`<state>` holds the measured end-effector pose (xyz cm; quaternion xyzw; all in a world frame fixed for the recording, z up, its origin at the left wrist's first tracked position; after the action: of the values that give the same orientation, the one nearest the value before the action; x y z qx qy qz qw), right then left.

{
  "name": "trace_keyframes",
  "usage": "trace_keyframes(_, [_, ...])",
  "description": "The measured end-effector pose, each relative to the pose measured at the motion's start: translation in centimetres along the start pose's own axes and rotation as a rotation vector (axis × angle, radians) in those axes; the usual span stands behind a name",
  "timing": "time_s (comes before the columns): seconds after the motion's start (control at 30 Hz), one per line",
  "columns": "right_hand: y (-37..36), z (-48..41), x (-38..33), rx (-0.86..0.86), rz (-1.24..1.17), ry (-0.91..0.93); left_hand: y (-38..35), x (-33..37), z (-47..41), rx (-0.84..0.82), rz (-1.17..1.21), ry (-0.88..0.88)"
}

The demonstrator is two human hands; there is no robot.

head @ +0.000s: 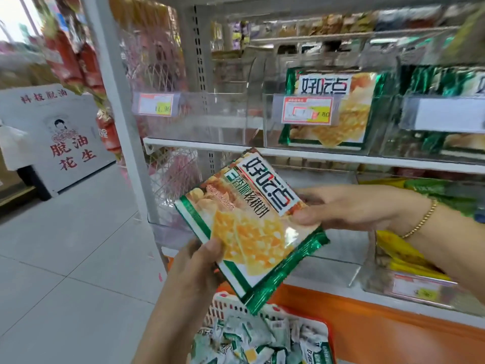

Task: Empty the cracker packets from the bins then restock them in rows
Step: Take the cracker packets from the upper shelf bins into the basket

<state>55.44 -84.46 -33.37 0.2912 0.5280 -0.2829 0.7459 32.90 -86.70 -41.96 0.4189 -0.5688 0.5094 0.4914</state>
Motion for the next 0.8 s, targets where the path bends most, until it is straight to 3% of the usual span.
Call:
trace_keyframes(0.1, [0.4,0.6,-3.1,0.092,0.130,0.043,-1.0,2.7,-1.1,-0.041,-0.105,-0.180])
trace_keyframes(0.27, [0.6,1.8,-9.3,0.311,0.285,0.200,-2.1,8.0,-3.7,-0.209,-0.035,-0.438])
trace_keyframes(0.37, [0.9,2.1,-13.1,0.534,0.545,0.336,-1.3,11.0,-6.2,-0.050,-0.218,-0.534])
trace_keyframes(0.5, [0.8,1.2,-18.4,0.733,0.921,0.622,-0.7,15.4,-10.5,-0.186,0.003,-0.617])
trace_keyframes(0.57, [1.8,-0.6,-20.9,0.817,1.107,0.703,0.0,17.7,-13.1,-0.097,-0.012,-0.670])
trace_keyframes(0.63, [3.6,-3.1,-23.1,0.885,1.273,0.705,0.8,19.3,-15.8,0.133,-0.308,-0.723])
trace_keyframes(0.7, [5.5,-5.9,-24.9,0.952,1.383,0.625,1.3,19.5,-17.9,0.347,-0.775,-0.695])
trace_keyframes(0.8, [7.9,-10.2,-26.3,0.953,1.528,0.457,1.3,18.1,-19.1,0.372,-1.122,-0.690])
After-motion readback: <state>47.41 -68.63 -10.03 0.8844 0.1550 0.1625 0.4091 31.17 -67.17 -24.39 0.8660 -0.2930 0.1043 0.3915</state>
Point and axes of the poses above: each hand's wrist, its own z-axis away from the middle knuckle, its own y-axis out of the back of the hand, x = y × z, the point moved 3 cm from there along -z, towards the middle knuckle, and after that the axes turned 11 degrees about -z, right-handed, at the moved point
